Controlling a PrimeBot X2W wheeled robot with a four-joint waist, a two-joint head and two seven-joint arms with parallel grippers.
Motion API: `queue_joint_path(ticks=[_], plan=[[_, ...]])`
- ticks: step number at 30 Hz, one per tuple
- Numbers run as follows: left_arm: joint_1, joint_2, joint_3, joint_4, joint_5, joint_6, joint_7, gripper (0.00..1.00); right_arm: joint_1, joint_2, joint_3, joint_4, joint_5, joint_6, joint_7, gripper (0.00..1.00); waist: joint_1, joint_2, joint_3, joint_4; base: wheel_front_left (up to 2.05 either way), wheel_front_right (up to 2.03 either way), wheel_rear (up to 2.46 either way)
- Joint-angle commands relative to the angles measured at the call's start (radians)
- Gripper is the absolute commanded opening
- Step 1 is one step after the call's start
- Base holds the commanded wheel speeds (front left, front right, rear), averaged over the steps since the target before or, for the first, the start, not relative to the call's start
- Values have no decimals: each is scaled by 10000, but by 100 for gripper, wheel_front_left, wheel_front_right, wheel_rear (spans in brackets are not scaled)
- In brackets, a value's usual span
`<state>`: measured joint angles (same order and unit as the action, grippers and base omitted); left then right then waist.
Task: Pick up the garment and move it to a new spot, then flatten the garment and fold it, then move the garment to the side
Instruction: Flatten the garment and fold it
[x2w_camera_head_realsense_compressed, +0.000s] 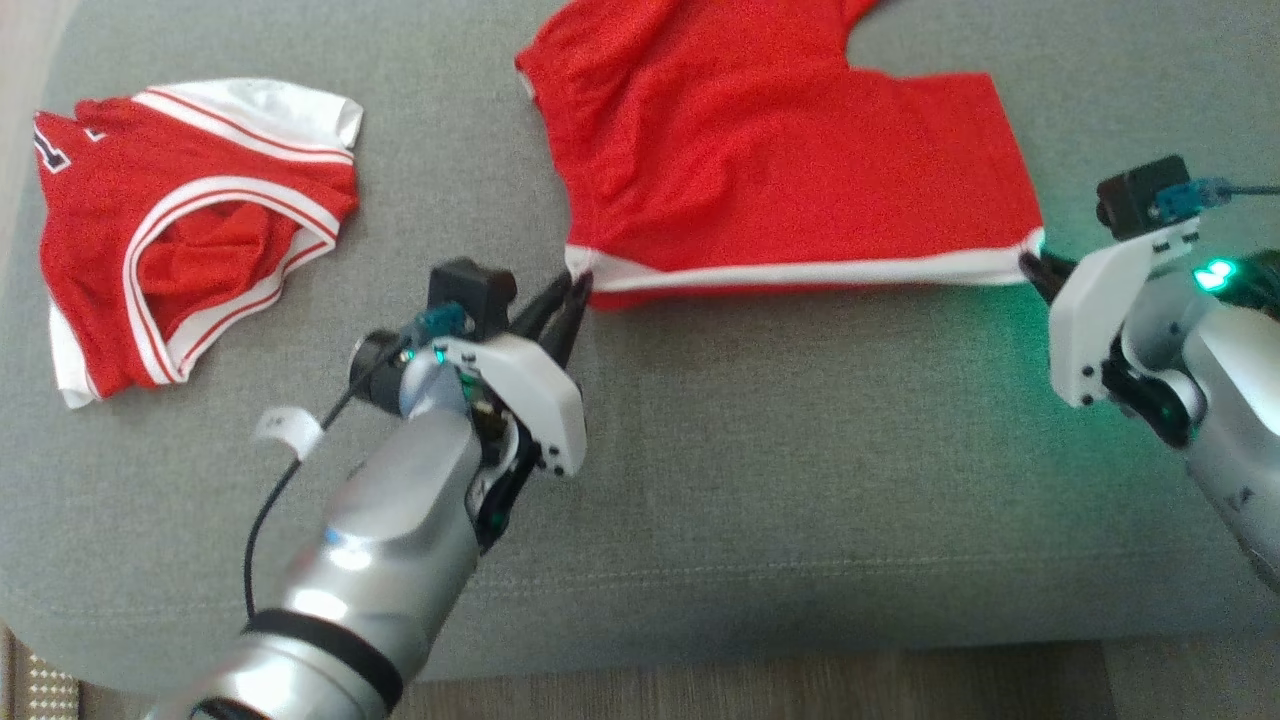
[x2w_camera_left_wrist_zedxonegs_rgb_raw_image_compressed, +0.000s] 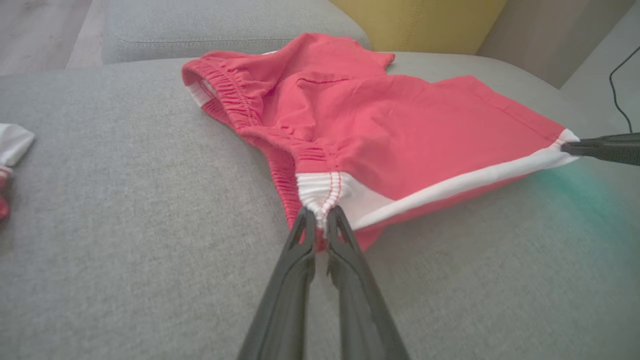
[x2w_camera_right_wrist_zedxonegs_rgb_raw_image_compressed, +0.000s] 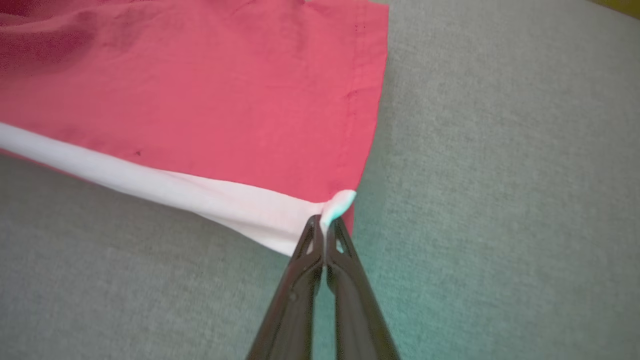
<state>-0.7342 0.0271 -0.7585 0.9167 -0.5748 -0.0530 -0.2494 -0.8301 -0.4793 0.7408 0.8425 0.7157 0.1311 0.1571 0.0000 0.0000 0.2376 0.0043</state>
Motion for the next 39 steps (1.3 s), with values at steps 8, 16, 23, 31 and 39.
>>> queue_joint_path(ticks=[8,16,23,31,39], plan=[[582,231,180,-149,261,-202,-124,0,501,-1156,1067,-1000,960,-4,1144,0,0,0,-576,54,0,0,0],[1426,231,25,-47,452,-511,-124,0,999,-2162,1860,-1795,2001,-4,2269,0,0,0,-1093,159,0,0,0],[2305,306,-433,37,292,-731,-124,0,1529,-3084,2473,-2631,3017,-4,3537,0,0,0,-1737,240,0,0,0],[3355,843,-1362,-1055,-459,-772,343,0,2077,-4229,3040,-4028,3857,-4,4915,0,0,0,-2380,256,0,0,0],[3701,1663,-1647,-2751,-1108,-775,945,0,2050,-5030,2722,-5084,4573,-4,5522,0,0,0,-2371,347,0,0,0]])
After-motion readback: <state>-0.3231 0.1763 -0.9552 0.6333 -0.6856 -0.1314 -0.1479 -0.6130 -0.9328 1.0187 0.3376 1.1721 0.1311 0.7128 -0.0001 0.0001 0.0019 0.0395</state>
